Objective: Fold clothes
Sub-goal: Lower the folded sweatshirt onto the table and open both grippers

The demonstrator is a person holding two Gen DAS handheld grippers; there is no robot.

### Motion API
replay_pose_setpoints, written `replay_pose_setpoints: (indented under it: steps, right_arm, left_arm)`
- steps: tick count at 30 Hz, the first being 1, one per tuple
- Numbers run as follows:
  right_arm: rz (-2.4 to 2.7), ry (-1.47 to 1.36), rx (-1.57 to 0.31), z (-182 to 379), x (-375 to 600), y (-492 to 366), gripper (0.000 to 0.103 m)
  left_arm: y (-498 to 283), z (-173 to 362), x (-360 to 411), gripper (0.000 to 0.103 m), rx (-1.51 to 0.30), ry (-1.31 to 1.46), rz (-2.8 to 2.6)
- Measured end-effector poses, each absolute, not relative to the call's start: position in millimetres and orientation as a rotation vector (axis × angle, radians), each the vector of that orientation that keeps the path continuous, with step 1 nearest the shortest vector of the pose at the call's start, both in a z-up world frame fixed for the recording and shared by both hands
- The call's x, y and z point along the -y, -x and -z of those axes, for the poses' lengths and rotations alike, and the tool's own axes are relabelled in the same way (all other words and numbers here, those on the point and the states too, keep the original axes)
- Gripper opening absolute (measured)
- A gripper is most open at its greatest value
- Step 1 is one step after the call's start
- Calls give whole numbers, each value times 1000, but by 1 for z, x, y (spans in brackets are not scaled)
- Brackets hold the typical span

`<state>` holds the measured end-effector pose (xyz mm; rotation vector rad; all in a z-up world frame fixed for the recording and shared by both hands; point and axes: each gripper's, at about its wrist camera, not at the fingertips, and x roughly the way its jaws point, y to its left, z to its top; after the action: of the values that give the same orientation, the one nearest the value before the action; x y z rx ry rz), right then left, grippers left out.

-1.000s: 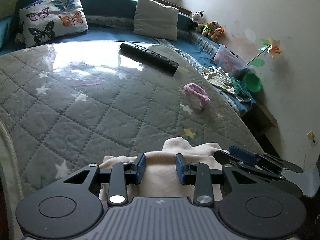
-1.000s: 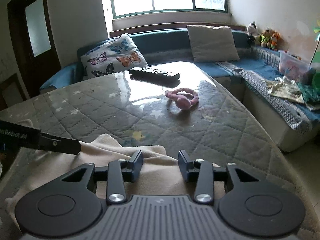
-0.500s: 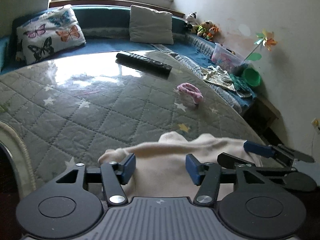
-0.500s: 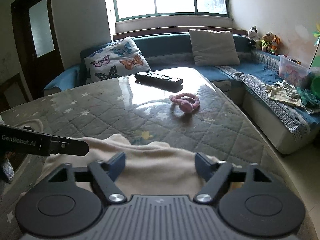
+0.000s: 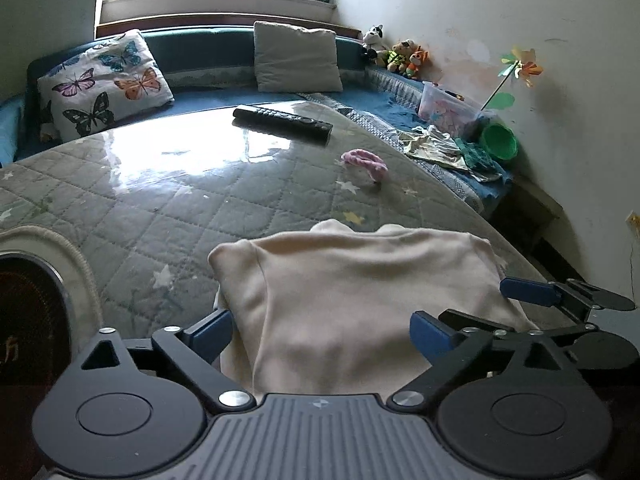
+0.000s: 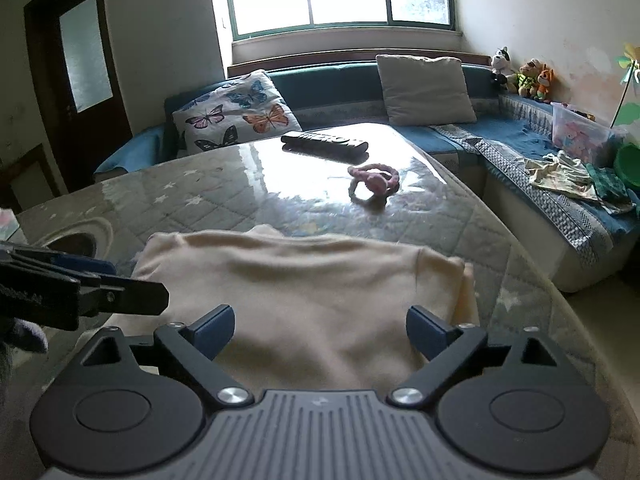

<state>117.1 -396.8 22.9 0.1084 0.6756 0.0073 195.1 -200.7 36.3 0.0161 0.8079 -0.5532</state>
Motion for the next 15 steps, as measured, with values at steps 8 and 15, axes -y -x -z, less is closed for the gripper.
replay_pose_setpoints:
  steps: [8,15]
  right_arm:
    - [9,-104,-661,-27,385,-90,103]
    - [23,-84,-682,-24,372,-70,103]
  left_arm:
    - [-165,-39,188,103,-774,-30,551]
    - [-139,-40,176,103,-730,-49,563]
